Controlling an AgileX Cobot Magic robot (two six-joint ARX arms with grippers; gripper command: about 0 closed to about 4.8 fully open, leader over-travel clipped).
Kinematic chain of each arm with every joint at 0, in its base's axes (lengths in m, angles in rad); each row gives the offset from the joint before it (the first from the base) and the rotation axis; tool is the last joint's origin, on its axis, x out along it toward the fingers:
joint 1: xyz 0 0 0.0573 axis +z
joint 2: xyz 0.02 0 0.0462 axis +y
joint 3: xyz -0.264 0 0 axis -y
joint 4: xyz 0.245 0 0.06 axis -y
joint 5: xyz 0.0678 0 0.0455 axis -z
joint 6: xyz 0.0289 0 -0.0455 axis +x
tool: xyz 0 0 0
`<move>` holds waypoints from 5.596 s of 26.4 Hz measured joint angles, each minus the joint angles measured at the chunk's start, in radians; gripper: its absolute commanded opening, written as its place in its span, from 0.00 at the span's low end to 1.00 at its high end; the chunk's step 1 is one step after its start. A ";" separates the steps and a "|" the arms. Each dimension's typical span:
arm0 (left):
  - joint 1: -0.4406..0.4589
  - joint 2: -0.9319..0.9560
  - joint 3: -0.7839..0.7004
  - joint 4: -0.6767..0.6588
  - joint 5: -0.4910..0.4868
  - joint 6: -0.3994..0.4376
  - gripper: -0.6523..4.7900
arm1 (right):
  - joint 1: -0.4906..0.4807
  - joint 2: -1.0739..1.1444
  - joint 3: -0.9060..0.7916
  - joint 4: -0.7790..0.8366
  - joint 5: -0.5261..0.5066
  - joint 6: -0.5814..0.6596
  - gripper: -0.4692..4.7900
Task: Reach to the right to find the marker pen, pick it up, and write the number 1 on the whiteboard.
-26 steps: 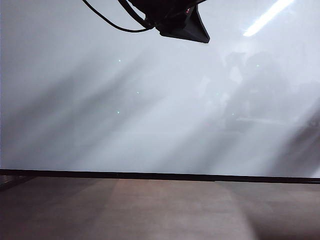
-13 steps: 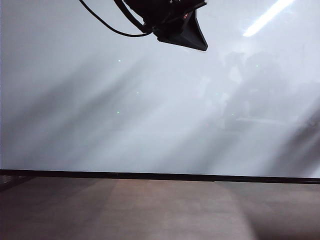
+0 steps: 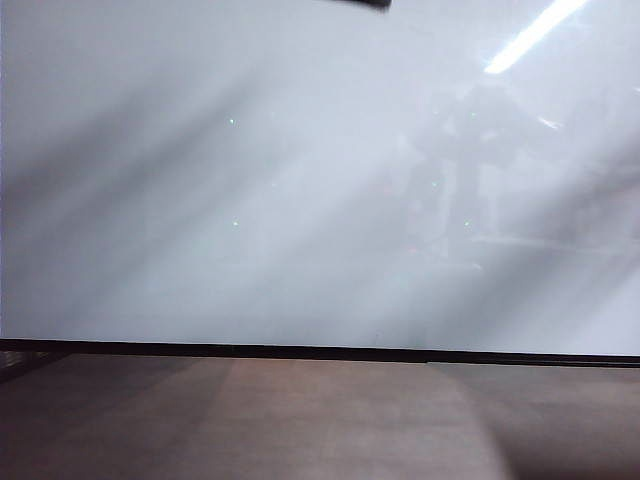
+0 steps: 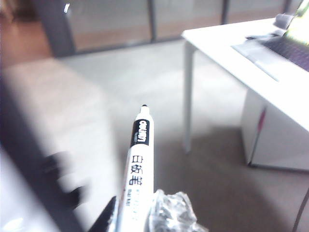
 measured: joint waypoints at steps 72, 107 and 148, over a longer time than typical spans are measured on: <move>0.000 -0.078 0.295 -0.262 -0.264 -0.042 0.11 | 0.618 -0.071 0.637 -0.706 0.253 -0.243 0.08; 0.000 -0.078 0.295 -0.303 -0.264 -0.042 0.11 | 0.618 -0.027 0.637 -0.853 0.285 -0.244 0.08; -0.138 0.003 0.296 -0.233 -0.109 -0.110 0.11 | 0.071 -0.300 0.116 -0.253 0.033 0.008 0.08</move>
